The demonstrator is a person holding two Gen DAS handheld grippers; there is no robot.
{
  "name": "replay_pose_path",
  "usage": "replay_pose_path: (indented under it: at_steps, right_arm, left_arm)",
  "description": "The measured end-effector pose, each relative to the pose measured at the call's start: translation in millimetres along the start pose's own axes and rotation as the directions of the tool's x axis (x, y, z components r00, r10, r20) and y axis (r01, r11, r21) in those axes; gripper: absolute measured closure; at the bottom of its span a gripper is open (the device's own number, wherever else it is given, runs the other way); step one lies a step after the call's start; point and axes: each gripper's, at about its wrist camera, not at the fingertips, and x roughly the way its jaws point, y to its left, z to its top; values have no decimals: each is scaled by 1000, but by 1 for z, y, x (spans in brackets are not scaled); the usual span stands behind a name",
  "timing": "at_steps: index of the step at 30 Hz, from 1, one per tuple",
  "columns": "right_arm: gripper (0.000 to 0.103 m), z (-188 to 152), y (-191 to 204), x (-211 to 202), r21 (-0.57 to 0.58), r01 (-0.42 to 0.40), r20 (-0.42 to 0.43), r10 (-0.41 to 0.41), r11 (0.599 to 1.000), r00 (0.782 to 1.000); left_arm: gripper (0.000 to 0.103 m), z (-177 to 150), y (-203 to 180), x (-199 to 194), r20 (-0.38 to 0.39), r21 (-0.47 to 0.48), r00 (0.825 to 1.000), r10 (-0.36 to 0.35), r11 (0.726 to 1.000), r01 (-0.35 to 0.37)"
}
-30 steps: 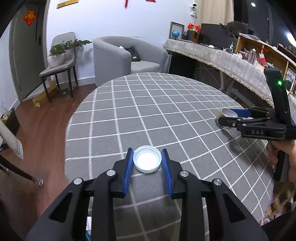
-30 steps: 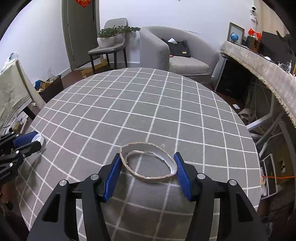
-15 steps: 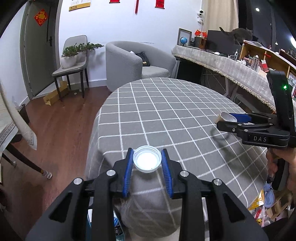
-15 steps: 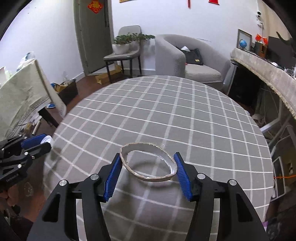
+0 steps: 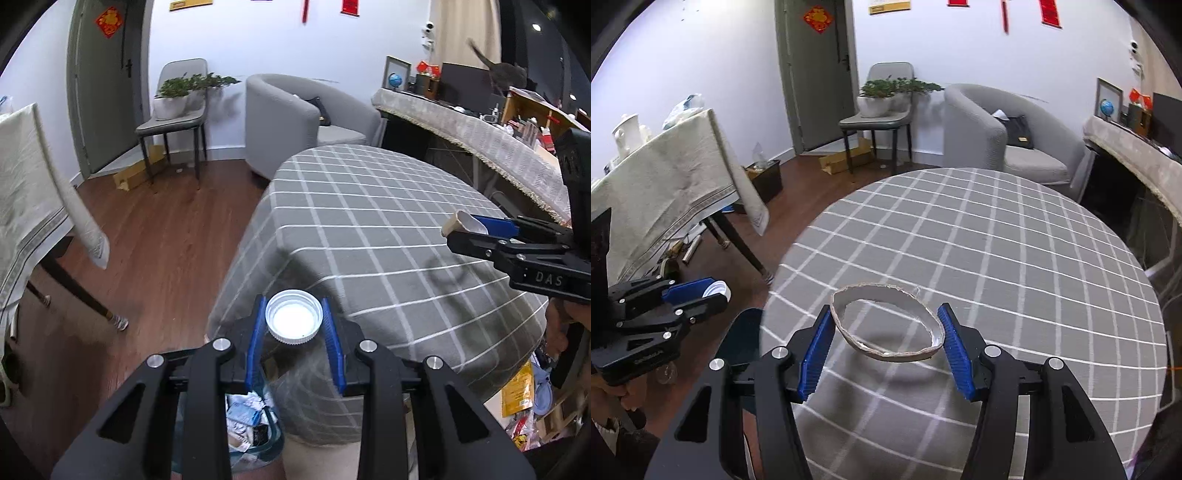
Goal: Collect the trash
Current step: 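Carry the white cap and tape roll over the teal bin with both tools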
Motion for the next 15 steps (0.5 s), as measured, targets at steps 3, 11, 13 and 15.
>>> replay_pose_path:
  at_steps: [3,11,13,15]
  right_arm:
    - [45,2,18,4,-21,-20,1,20,1000,1000]
    - [45,15,63,19,-62,-89,4,90,994,996]
    - [45,17,74,21,-76,-106,4,107,991,994]
    - [45,18,87,25,-94,-124,-1,124,988,992]
  left_arm:
    - [70,-6,15,-2,-11,-14,1000,18,1000,-18]
    - [70,-24,58,4,-101,-62,993,66,995,-72]
    - [70,-33,70,8,-138,-65,988,71,995,-81]
    - [70,-42,78,14,-179,-74,982,68,994,-82]
